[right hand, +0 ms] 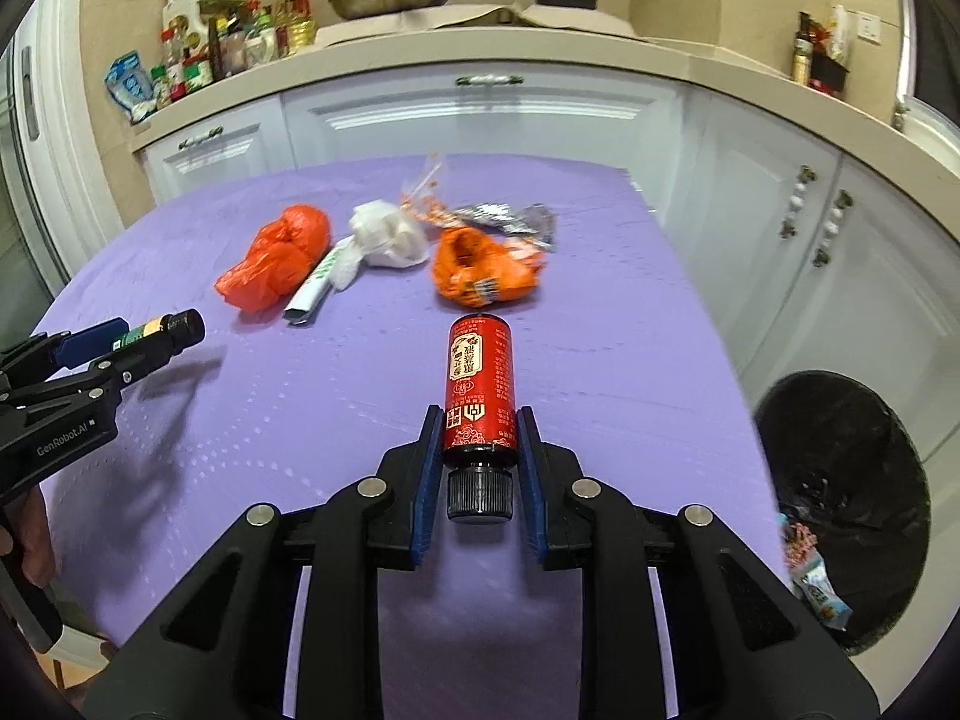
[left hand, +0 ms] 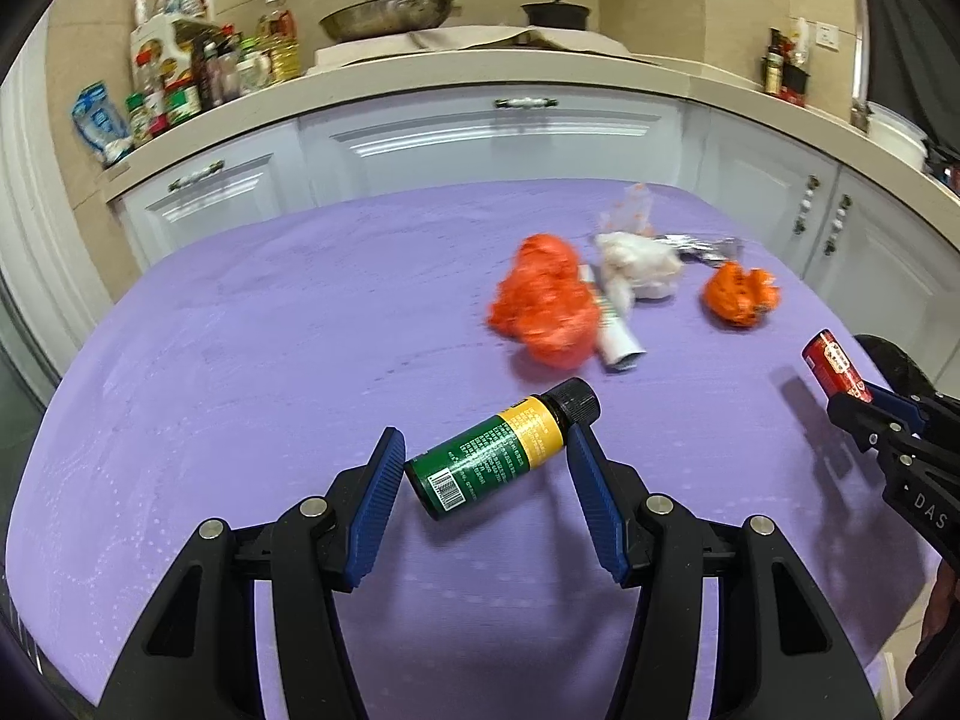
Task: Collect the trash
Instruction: 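Carry the bottle and red can over the bin and open both tools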
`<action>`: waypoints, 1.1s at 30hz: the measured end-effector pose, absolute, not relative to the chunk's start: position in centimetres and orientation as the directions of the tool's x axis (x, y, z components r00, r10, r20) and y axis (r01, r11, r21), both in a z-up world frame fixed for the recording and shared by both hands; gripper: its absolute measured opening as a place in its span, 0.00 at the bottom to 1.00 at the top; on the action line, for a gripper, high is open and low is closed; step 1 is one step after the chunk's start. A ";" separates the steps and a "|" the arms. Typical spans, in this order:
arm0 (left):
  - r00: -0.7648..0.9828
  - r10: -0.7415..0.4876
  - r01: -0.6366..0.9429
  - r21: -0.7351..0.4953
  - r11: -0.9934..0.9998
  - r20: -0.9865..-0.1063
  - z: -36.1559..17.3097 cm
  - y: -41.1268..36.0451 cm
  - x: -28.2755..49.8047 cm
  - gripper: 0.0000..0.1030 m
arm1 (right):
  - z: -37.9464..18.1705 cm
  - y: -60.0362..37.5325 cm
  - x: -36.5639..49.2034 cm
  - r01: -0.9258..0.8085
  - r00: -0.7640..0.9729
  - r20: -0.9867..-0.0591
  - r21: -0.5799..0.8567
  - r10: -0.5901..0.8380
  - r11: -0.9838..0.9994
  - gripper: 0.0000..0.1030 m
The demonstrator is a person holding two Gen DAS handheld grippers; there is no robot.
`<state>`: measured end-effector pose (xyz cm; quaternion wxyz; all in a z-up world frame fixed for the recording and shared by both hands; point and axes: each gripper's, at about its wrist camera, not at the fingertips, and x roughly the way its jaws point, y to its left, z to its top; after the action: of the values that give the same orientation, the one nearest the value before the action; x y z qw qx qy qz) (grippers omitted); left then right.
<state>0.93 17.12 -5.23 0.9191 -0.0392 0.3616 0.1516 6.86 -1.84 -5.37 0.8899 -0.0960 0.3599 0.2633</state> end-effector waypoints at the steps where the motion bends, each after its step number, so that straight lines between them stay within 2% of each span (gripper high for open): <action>1: 0.697 0.244 -0.297 0.038 0.954 -0.674 -5.1 16.6 1.1 0.54 | -5.2 -2.4 6.8 -0.528 0.610 -0.688 0.018 0.394 0.849 0.22; 8: 0.739 0.148 -0.175 0.026 0.984 -0.657 -3.9 11.2 3.0 0.54 | -4.4 -7.7 6.7 -0.437 0.670 -0.663 0.013 0.335 0.900 0.22; 20: 0.789 -0.051 0.097 0.042 0.994 -0.612 -2.1 -1.6 8.2 0.54 | -4.3 -19.4 8.0 -0.194 0.753 -0.641 0.000 0.150 0.981 0.22; 33: 0.757 -0.137 0.241 0.079 0.967 -0.639 -3.8 -11.2 12.7 0.54 | -6.3 -28.2 10.1 -0.032 0.756 -0.653 0.031 0.045 0.999 0.22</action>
<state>12.74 -11.22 -3.76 0.9341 0.0782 0.3333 -0.1010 10.12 -28.16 -6.25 0.9369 0.0092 0.3489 0.0205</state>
